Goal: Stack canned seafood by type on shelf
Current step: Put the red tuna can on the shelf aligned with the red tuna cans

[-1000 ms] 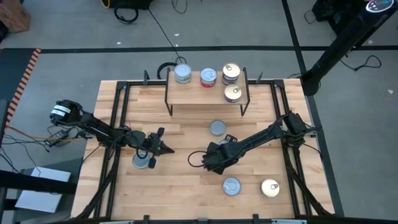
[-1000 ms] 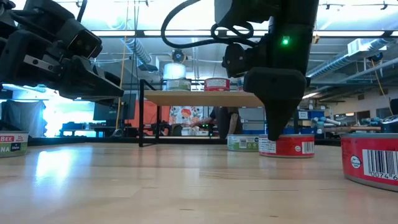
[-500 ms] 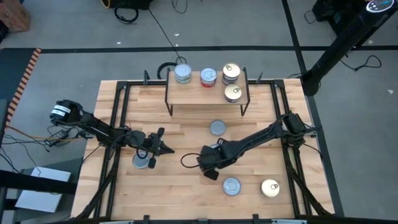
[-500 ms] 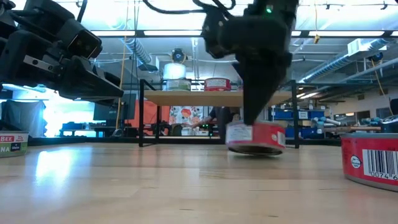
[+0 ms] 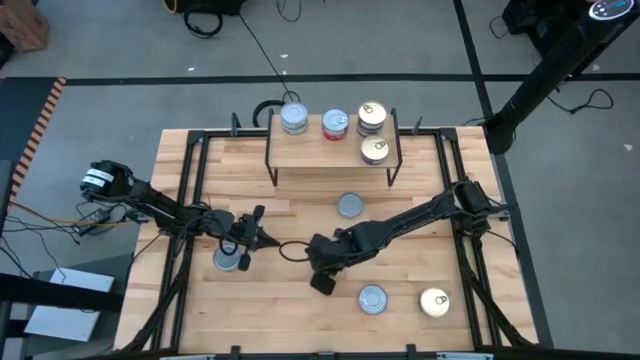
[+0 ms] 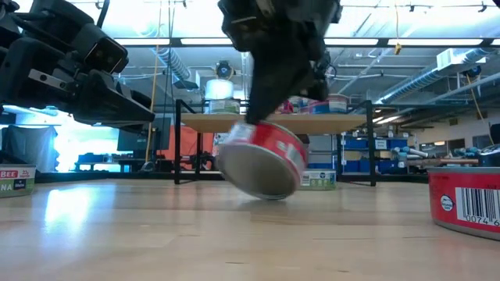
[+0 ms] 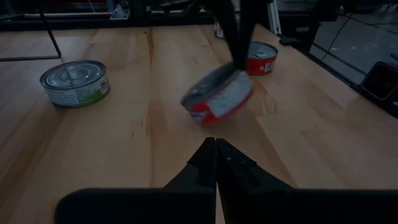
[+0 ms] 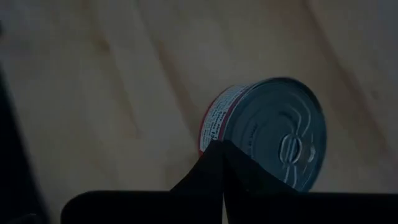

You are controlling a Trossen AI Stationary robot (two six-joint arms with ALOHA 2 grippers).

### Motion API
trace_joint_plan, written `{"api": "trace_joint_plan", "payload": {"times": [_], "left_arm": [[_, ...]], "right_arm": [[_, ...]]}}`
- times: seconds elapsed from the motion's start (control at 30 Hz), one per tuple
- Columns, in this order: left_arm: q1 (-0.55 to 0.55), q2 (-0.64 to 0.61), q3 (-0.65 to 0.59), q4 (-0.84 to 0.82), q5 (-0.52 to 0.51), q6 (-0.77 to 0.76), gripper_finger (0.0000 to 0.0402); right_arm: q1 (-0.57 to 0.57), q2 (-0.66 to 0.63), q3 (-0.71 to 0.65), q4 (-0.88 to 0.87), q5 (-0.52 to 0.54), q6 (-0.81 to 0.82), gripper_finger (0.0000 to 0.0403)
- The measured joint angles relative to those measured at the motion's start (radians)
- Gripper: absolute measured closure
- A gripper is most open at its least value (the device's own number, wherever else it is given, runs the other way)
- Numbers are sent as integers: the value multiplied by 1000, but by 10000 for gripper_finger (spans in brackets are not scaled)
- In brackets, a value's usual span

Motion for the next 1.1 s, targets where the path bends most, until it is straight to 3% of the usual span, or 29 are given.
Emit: {"api": "trace_joint_plan", "payload": {"times": [0.6,1.1], "left_arm": [[0,0,0,0,0,-17,396],[0,0,0,1,0,-17,396]], "right_arm": [[-57,0,-3,195,-214,105,400],[-101,-3,-124,352,-350,157,400]]}}
